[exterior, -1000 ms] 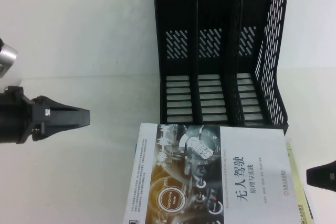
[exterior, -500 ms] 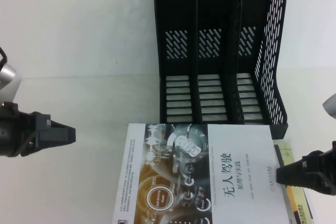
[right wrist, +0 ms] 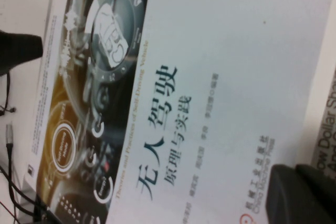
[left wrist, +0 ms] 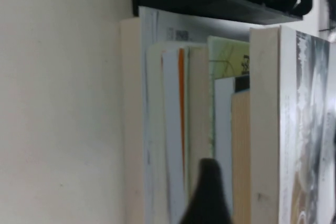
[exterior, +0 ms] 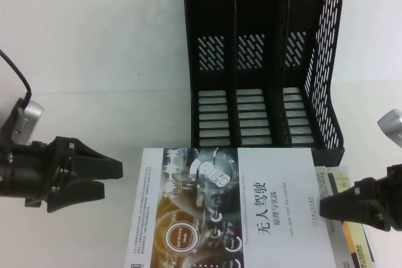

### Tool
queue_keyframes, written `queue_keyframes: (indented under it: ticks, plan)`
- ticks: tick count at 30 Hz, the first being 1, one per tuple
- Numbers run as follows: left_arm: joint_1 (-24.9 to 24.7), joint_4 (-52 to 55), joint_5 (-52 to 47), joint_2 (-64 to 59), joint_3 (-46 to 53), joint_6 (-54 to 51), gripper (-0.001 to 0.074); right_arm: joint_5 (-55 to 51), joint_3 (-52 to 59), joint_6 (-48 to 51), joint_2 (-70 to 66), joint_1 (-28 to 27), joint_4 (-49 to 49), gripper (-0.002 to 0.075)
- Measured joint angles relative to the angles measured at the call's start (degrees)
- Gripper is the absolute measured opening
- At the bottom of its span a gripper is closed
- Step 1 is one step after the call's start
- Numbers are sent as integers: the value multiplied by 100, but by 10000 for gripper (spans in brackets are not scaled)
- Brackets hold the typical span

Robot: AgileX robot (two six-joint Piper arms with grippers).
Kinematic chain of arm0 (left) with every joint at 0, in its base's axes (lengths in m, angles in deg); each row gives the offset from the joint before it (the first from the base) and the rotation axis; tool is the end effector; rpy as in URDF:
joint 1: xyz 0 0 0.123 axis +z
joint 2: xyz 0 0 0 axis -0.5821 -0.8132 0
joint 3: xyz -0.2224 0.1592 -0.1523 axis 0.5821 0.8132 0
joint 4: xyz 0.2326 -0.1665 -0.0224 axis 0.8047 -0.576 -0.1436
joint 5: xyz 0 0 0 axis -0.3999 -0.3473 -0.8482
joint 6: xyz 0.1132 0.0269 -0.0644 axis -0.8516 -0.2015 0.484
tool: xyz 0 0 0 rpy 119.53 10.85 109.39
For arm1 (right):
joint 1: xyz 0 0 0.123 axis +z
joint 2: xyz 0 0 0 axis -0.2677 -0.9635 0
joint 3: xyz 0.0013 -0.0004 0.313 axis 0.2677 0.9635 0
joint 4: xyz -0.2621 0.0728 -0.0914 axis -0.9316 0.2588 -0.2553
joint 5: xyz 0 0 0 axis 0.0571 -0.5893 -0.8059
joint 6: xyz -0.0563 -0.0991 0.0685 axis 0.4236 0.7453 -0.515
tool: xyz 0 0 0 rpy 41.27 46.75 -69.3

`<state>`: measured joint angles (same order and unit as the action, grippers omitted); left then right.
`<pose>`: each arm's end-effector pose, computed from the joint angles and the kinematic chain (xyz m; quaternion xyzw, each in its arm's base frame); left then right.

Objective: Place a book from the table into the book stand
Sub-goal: Push book with right arm, then pick up the book with your left arm

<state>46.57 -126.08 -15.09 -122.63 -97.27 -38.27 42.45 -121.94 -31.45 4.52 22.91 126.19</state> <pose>0.3040 -0.0545 0.2229 -0.0514 0.8717 -0.4639 0.1490 0.2539 0.1195 0.1856 -0.0271 0.9051 0.3777 0.1935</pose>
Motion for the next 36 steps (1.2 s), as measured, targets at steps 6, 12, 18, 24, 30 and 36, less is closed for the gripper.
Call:
queue_keyframes:
  ticks: [6,12,18,24,30,36]
  plan:
    - [-172,-201,-120,-492,0,0,627,-27,0,37,0,0,0,-3]
    - [-906,-294,-120,-683,0,-180,640,-37,0,59,0,12,0,-3]
    - [-1364,-481,-117,-686,0,-360,640,129,-102,76,-125,546,38,-3]
    - [-1387,-411,-23,-695,0,-373,451,272,-245,10,-243,783,26,-1]
    - [-1328,-373,-141,-687,0,-483,125,272,-264,10,-242,783,-12,-1]
    - [-1361,-165,-256,-202,-328,-64,102,376,-264,10,-89,821,-110,-2]
